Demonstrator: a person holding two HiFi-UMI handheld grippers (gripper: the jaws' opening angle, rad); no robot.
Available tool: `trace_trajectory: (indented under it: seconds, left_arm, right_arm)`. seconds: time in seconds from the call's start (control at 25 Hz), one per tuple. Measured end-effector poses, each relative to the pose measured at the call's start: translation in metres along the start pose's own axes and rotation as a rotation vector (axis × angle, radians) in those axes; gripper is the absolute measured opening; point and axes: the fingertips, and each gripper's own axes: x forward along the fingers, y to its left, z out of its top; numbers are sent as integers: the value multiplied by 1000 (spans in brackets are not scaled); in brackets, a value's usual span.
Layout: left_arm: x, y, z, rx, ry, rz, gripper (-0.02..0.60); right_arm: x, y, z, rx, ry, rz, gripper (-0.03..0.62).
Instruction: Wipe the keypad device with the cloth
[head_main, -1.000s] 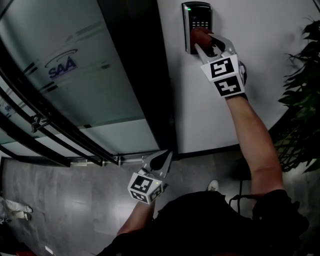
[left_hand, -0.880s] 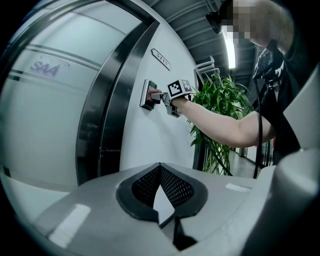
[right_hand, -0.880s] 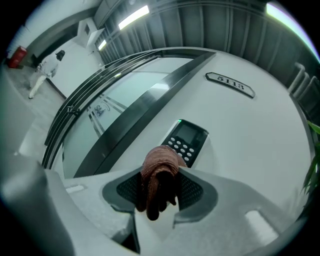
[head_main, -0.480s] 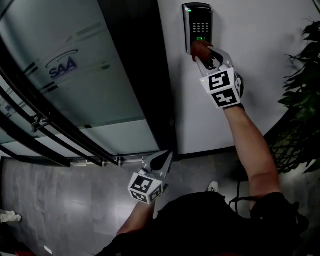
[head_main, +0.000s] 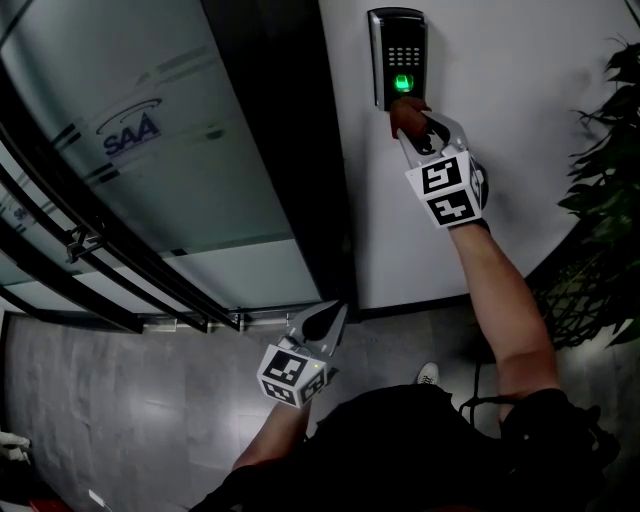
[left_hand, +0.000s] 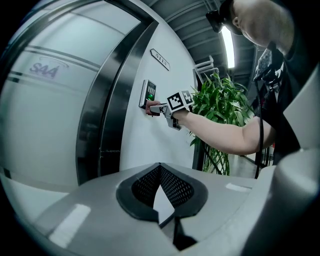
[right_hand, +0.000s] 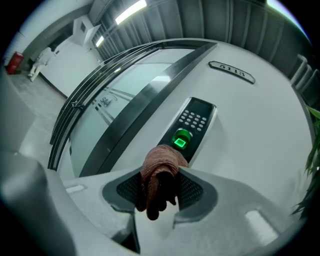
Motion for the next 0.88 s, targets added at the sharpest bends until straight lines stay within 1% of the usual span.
trace_trajectory:
  seconds: [0.36, 0.48, 0.6, 0.72, 0.8, 0.88]
  left_arm:
    - [-6, -1, -1, 0, 1, -1, 15]
    - [-8, 0, 1, 3, -2, -4, 15]
    - [-8, 0, 3, 5, -9, -12, 15]
    - [-11, 1, 3, 2, -14, -16, 15]
    - [-15, 5, 4, 3, -20, -15, 15]
    - [-19, 9, 5, 5, -28, -14, 15]
  right_arm:
    - [-2, 12, -17, -12, 55, 35, 149]
    - [-5, 17, -24, -3, 75, 51, 149]
    - [-17, 19, -26, 24, 65, 61, 149]
    - [-47, 30, -33, 110, 15, 105, 149]
    - [-76, 50, -41, 215, -30, 161, 149]
    - [-108, 74, -54, 315, -46, 208, 149]
